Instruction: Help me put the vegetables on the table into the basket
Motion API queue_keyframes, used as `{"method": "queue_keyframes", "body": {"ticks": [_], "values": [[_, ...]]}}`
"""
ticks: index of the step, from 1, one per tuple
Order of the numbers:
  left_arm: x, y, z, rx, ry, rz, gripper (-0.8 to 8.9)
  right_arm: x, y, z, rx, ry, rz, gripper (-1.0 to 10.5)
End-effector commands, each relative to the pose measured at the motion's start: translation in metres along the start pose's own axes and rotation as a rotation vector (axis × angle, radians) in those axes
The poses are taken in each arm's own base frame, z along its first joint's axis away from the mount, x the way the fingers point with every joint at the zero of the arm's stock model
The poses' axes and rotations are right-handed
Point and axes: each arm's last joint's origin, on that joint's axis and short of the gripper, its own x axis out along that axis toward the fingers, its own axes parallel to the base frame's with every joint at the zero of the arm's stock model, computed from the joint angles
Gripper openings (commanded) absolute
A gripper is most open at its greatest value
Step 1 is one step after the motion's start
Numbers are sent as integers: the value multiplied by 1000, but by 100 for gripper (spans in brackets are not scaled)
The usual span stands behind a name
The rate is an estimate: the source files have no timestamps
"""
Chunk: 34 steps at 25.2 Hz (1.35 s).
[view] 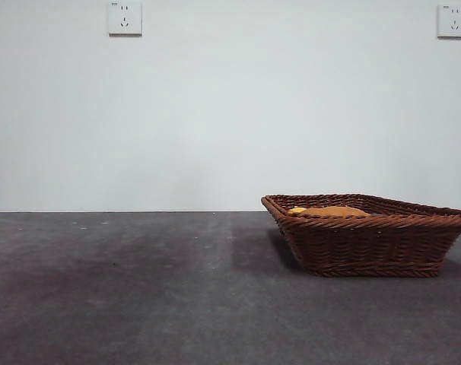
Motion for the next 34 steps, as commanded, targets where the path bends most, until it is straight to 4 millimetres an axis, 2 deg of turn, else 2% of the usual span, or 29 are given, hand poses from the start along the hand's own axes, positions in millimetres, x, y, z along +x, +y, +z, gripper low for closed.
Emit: {"method": "queue_keyframes", "body": {"ticks": [1, 2, 4, 8, 11, 13, 15, 17, 20, 24, 30, 34], "values": [[14, 5, 5, -20, 38, 3, -3, 12, -4, 3, 29, 62, -7, 0], [20, 7, 8, -23, 55, 5, -3, 16, -5, 4, 32, 73, -8, 1], [34, 15, 13, 96, 91, 41, -3, 25, -8, 9, 41, 100, -10, 0], [38, 35, 9, 364, 110, 122, -3, 48, -14, 18, 62, 166, -15, 1], [48, 47, 4, 391, 40, 134, -3, 65, -19, 23, 77, 215, -20, 1], [56, 62, -8, 386, -42, 161, -3, 78, -23, 27, 88, 252, -22, 1], [67, 92, -39, 364, -169, 286, -3, 102, -31, 32, 108, 318, -30, 0], [77, 117, -82, 321, -322, 416, -3, 126, -38, 36, 128, 383, -35, 0], [89, 136, -141, 229, -551, 549, -3, 161, -49, 38, 156, 479, -50, 0], [102, 145, -195, 148, -591, 741, -2, 202, -64, 35, 179, 595, -100, 1], [108, 146, -235, -71, -716, 806, -2, 239, -79, 28, 174, 701, -203, 1], [113, 148, -250, -92, -744, 830, -2, 244, -82, 29, 159, 695, -238, 0]]}}
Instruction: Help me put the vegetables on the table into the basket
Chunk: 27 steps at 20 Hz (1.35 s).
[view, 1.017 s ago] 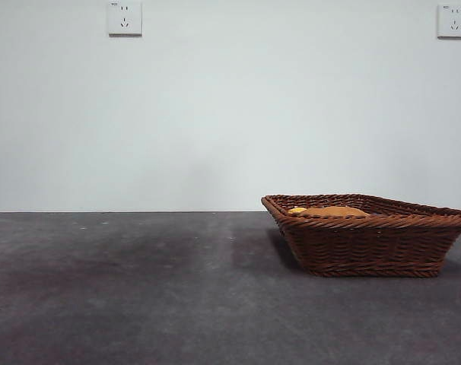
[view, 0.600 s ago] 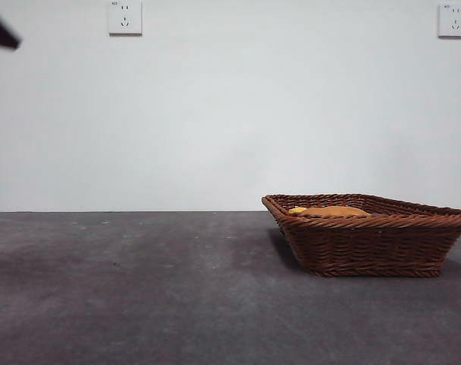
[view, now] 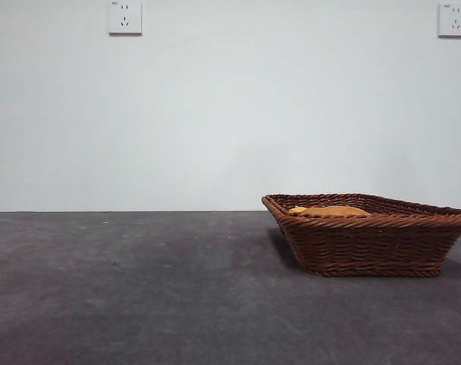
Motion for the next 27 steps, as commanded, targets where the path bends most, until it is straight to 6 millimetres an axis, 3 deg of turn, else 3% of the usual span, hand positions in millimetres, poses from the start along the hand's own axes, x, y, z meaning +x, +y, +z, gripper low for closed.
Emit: {"method": "queue_keyframes", "body": {"ticks": [1, 9, 15, 27], "values": [[-2, 2, -8, -23, -17, 15, -2, 3, -1, 2, 3, -10, -12, 0], [-12, 4, -29, -41, 116, 130, -2, -5, 3, 39, -43, -403, 17, 1], [-13, 2, -27, -37, 83, 118, -2, -18, 6, 62, -75, -680, 38, 1], [-13, 1, -26, -36, 71, 113, -2, -20, 7, 64, -79, -708, 40, 1]]}}
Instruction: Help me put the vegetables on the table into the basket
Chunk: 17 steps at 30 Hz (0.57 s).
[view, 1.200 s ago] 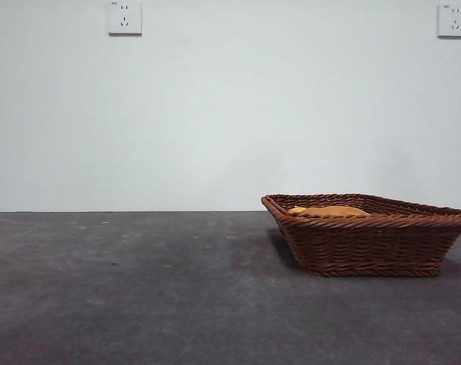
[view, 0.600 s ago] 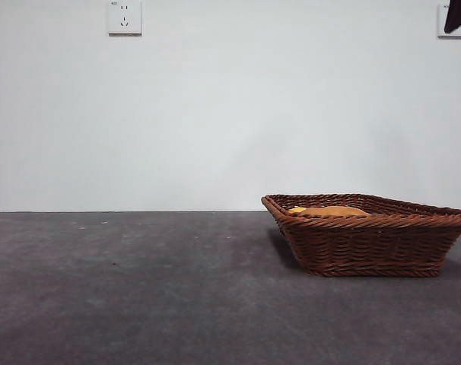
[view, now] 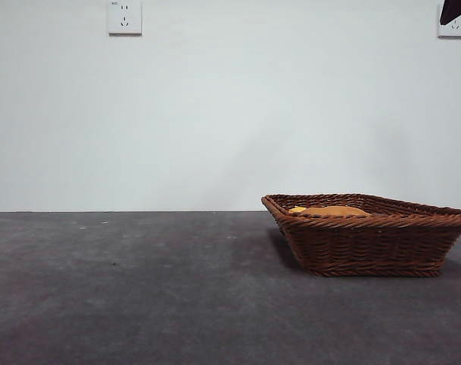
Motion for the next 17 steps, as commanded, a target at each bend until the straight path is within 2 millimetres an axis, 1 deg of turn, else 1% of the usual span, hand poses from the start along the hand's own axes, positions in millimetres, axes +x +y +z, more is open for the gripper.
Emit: {"method": "queue_keyframes", "body": {"ticks": [1, 13, 17], "values": [[1, 0, -2, -5, -3, 1, -2, 3, -1, -2, 5, 6, -2, 1], [2, 0, -4, -6, 22, 2, -2, 4, 0, -3, 6, 15, 4, 1], [3, 0, -4, -6, 29, 2, -2, -5, -12, -2, 20, 4, -95, 1]]}}
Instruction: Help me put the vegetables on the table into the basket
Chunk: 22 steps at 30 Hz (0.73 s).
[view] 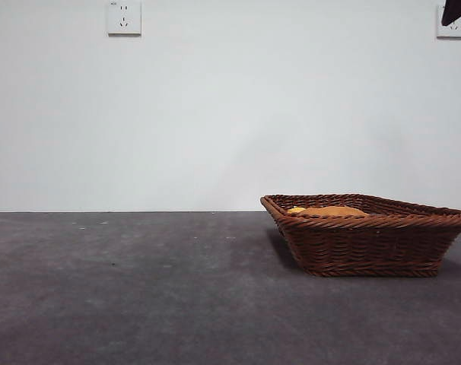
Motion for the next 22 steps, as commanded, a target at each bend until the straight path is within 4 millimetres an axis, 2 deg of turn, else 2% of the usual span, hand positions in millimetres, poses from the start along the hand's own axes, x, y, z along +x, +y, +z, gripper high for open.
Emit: {"method": "queue_keyframes", "body": {"ticks": [1, 6, 10, 16, 22], "values": [[1, 0, -3, -6, 8, 2, -2, -8, -8, 0, 14, -11, -85, 1], [2, 0, -4, -6, 16, 2, -2, -55, -1, -10, 4, -114, -121, 1], [2, 0, -4, -6, 24, 3, -2, -95, 2, -39, -1, -255, -106, 1], [2, 0, -4, -6, 27, 2, -2, -130, 0, -108, -3, -369, -97, 1], [2, 0, -5, -6, 29, 2, -2, -135, -6, -192, -4, -357, -100, 1]]}}
